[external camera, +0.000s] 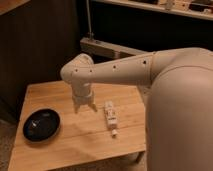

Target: Place the bottle in the ceramic bowl

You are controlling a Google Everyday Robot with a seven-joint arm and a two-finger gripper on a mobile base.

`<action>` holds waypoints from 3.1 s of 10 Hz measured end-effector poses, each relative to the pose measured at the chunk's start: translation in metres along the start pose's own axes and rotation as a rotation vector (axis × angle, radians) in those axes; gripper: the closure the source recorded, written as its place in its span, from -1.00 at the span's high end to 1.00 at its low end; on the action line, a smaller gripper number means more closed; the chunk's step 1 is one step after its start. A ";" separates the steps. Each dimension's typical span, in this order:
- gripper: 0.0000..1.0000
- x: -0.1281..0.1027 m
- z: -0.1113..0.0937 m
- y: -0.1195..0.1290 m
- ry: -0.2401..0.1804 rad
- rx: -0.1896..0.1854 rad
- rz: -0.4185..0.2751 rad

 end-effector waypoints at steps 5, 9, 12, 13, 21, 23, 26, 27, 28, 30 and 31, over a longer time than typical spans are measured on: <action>0.30 -0.006 -0.010 -0.010 -0.033 0.005 -0.002; 0.30 -0.047 -0.038 -0.073 -0.176 -0.025 -0.081; 0.30 -0.054 -0.047 -0.091 -0.223 -0.035 -0.109; 0.30 -0.054 -0.046 -0.088 -0.222 -0.036 -0.113; 0.30 -0.038 0.007 -0.107 -0.241 -0.045 -0.124; 0.30 -0.028 0.033 -0.120 -0.247 -0.049 -0.135; 0.30 -0.024 0.066 -0.128 -0.231 -0.004 -0.143; 0.30 -0.024 0.078 -0.125 -0.219 0.007 -0.156; 0.30 -0.024 0.089 -0.127 -0.206 0.016 -0.158; 0.30 -0.022 0.118 -0.133 -0.172 0.039 -0.148; 0.30 -0.022 0.126 -0.137 -0.168 0.040 -0.134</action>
